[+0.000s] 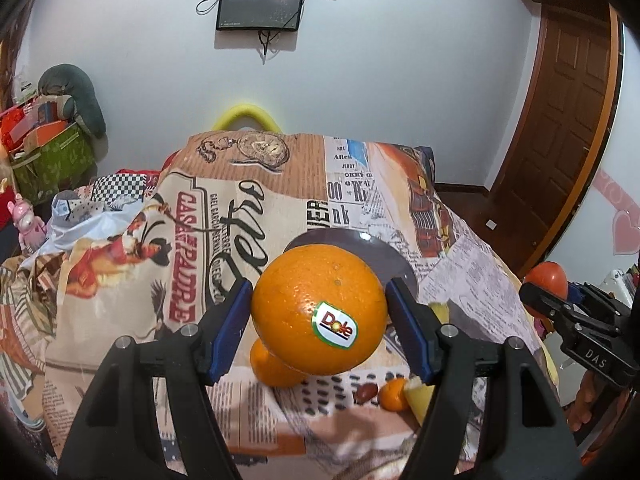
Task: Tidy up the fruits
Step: 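Carry the Dole orange and tomato onto the dark plate and release both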
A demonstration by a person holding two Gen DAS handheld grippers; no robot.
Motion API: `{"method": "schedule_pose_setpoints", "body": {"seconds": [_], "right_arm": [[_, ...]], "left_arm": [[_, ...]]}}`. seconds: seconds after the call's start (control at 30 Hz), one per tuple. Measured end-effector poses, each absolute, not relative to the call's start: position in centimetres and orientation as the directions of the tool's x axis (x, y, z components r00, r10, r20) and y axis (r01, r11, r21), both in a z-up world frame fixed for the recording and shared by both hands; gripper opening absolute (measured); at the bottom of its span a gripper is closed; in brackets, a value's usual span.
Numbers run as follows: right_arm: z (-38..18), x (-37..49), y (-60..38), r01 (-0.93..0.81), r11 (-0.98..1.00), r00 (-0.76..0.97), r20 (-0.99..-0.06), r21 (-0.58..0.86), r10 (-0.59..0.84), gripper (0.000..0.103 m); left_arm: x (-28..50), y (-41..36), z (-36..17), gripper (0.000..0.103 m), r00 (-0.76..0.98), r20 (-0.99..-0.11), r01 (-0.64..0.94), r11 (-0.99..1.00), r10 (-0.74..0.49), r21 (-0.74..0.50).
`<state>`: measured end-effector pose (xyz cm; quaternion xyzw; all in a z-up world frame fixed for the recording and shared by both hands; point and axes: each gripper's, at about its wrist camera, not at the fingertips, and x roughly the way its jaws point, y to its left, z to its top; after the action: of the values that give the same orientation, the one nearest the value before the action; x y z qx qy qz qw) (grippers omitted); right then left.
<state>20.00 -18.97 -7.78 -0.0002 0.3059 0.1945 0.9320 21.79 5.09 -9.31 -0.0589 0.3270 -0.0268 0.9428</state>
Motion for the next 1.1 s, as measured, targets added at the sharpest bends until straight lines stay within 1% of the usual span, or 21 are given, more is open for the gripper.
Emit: {"method": "schedule_pose_setpoints", "body": {"seconds": [0.4,0.63,0.83,0.97,1.1], "right_arm": [[-9.0,24.4,-17.5,-0.379,0.915,0.721,-0.576,0.139,0.386,0.043],[-9.7,27.4,-16.4,-0.396,0.912,0.710,-0.594,0.106,0.378,0.043],[-10.6,29.9,-15.2,-0.417,0.906,0.697,-0.614,0.073,0.371,0.043],[-11.5,31.4,-14.4,-0.437,0.896,0.674,-0.629,0.084,0.388,0.043],[-12.7,32.7,-13.7,-0.450,0.892,0.653,-0.661,0.055,0.370,0.043]], "left_arm": [[26.7,4.8,-10.1,0.068,0.780,-0.619,0.029,0.992,-0.097,-0.119],[29.9,5.0,-10.9,0.068,0.776,-0.624,0.034,0.994,-0.093,-0.106],[32.8,5.6,-12.5,0.068,0.747,-0.659,0.027,0.994,-0.094,-0.110],[34.4,5.6,-13.8,0.068,0.729,-0.680,0.027,0.996,-0.077,-0.083],[35.8,6.1,-15.1,0.068,0.697,-0.712,0.030,0.996,-0.081,-0.083]]}}
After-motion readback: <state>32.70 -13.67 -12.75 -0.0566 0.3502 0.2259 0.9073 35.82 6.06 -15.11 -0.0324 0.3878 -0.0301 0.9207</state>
